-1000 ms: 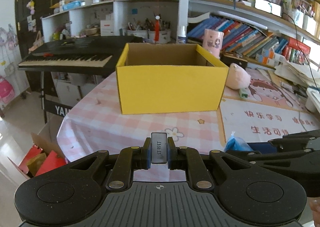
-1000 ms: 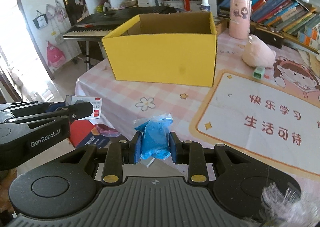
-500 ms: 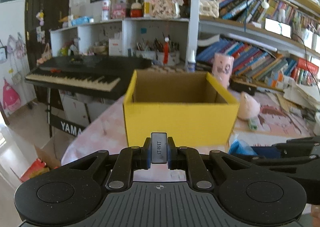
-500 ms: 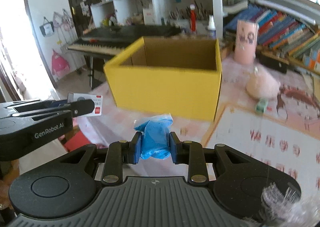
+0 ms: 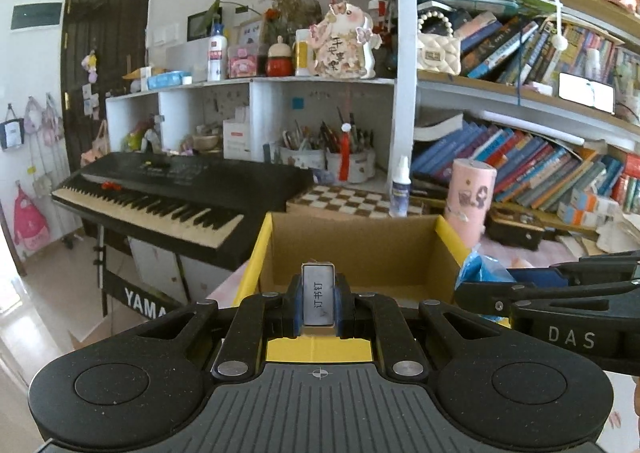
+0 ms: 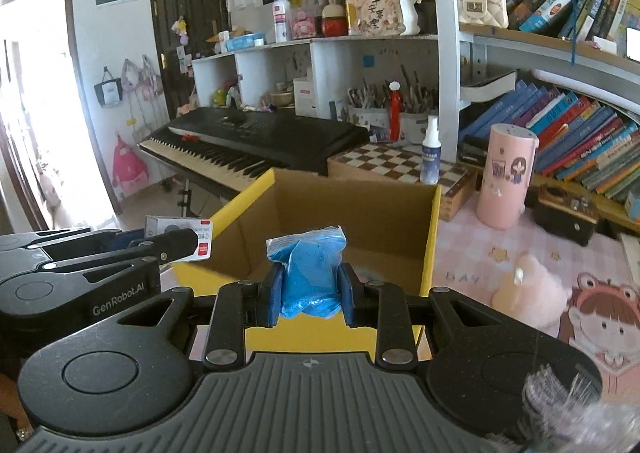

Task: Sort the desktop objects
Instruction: 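Carry the charger with the left tool while the right carries the blue bag to the box, then lower into the box and open both grippers to release charger and blue bag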

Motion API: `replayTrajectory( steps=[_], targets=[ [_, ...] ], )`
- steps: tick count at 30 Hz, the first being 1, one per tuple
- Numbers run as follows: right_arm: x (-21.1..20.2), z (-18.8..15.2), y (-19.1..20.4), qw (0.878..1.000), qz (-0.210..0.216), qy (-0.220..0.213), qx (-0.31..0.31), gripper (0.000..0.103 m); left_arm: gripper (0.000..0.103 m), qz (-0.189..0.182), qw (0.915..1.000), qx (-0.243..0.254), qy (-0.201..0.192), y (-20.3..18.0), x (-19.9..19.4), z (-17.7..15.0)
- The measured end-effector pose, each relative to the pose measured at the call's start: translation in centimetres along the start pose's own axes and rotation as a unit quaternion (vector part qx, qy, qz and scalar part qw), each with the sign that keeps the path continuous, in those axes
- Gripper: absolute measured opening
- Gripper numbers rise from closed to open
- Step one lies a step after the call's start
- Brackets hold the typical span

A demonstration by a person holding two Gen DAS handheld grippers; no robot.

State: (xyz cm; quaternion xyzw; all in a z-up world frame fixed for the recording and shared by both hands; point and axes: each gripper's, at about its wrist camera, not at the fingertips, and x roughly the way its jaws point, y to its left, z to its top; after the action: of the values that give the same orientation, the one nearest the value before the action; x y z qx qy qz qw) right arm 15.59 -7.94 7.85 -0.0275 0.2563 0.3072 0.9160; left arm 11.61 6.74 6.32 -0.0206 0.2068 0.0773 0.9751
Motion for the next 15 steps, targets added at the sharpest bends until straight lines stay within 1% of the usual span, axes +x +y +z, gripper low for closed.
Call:
replayTrajectory(
  steps=[5,15],
  targets=[
    [2.2,1.4,-1.9,1.0,0.006,0.004,-0.01,0.026,0.013,0.013,0.9999,0.002,0.009,-0.7,2.5,0.6],
    [6.3,2.4,-4.1,0.999,0.024,0.029,-0.019,0.026,0.013,0.025,0.9977,0.017,0.06,-1.7,6.8,0.2]
  ],
)
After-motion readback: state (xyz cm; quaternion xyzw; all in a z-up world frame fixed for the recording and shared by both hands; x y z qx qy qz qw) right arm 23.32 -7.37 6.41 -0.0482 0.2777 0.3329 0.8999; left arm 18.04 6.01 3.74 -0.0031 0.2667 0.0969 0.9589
